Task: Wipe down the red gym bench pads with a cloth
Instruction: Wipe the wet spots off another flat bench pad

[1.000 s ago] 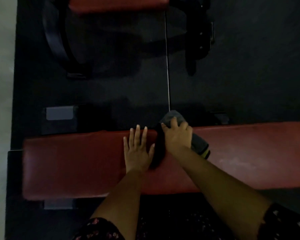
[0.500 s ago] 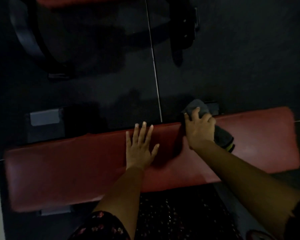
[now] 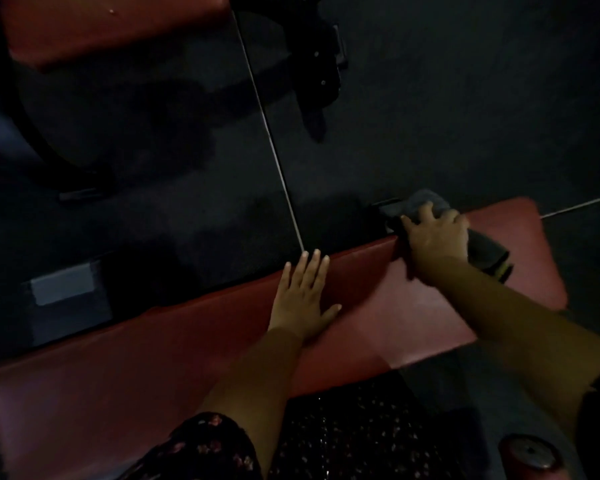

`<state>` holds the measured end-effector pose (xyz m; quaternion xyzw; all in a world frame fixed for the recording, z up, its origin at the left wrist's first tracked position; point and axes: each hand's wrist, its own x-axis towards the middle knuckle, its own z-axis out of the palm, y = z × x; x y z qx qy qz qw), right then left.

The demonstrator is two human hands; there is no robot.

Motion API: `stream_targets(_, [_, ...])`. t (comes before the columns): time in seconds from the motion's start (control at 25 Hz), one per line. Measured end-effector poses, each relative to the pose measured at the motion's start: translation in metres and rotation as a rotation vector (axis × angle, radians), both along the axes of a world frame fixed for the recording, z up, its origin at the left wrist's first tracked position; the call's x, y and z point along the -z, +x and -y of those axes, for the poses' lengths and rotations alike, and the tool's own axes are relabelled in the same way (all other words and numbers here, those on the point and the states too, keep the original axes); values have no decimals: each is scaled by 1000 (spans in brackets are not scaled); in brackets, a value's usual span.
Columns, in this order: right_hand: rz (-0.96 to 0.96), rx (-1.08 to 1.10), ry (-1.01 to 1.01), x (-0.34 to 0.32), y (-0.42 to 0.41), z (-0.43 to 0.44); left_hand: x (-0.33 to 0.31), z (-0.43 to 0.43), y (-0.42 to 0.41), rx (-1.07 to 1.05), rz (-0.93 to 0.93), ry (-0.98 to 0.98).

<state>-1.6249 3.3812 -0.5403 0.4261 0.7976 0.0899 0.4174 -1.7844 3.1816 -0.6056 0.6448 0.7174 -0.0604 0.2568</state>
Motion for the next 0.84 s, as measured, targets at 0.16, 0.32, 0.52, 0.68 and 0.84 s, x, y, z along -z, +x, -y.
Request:
stream_targets(0.16, [-46, 81, 20, 13, -41, 48, 8, 0, 7, -30, -4, 68])
stream_targets(0.32, [-291, -229, -195, -1, -6, 36, 1, -9, 23, -181, 8, 49])
stream_targets(0.52, [-264, -120, 8, 4, 58, -6, -3, -27, 66, -270, -34, 36])
stream_targets(0.68, [-124, 120, 31, 15, 14, 7, -3, -45, 84, -389, -54, -13])
stream_targets(0.84, [-323, -245, -202, 0, 56, -17, -9, -67, 110, -598, -2, -31])
